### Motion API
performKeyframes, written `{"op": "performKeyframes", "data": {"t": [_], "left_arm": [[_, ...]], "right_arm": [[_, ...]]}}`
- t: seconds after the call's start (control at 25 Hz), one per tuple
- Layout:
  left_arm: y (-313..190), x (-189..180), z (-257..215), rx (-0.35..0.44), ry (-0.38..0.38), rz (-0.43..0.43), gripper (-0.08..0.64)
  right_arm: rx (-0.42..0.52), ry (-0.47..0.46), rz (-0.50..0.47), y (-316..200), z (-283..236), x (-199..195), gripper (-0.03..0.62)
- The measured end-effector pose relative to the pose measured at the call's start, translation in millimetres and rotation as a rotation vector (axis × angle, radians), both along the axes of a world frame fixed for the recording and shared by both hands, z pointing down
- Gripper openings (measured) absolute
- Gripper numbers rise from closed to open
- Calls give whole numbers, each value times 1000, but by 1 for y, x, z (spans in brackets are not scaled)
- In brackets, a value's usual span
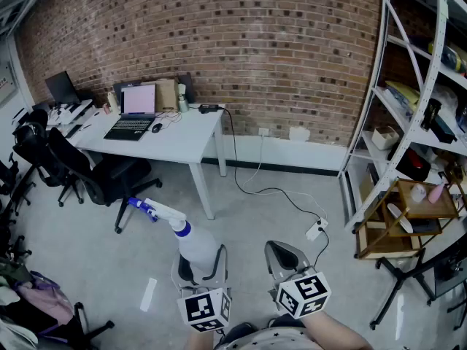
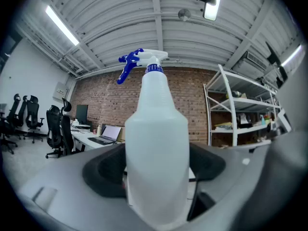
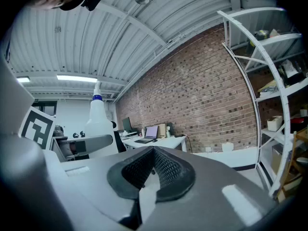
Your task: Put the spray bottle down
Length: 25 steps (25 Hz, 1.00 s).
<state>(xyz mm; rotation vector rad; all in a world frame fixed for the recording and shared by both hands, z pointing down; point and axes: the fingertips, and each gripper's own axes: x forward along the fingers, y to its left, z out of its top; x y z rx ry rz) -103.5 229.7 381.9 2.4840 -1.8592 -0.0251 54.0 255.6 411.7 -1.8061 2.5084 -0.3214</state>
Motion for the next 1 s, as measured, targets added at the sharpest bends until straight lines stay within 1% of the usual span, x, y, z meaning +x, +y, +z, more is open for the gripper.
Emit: {"op": "performKeyframes", "data": {"t": [0.28, 0.48, 0.68, 0.84, 1.0], "left_arm": [[0, -29, 15, -15, -21, -15, 387], [-19, -37, 23, -30, -15, -35, 387], [-64, -37, 27, -27, -16, -67, 387], [-118, -35, 28, -34, -18, -98, 388], [-176, -26, 21, -32, 14, -117, 387]], "right_arm": [[-16, -10, -12, -4, 13, -31, 0], [-27, -9, -41, -27, 21, -43, 0], [-3, -5, -64, -85, 18, -41, -2], [4, 7, -110, -145, 13, -41, 0], [1, 22, -159, -205, 7, -34, 0]]}}
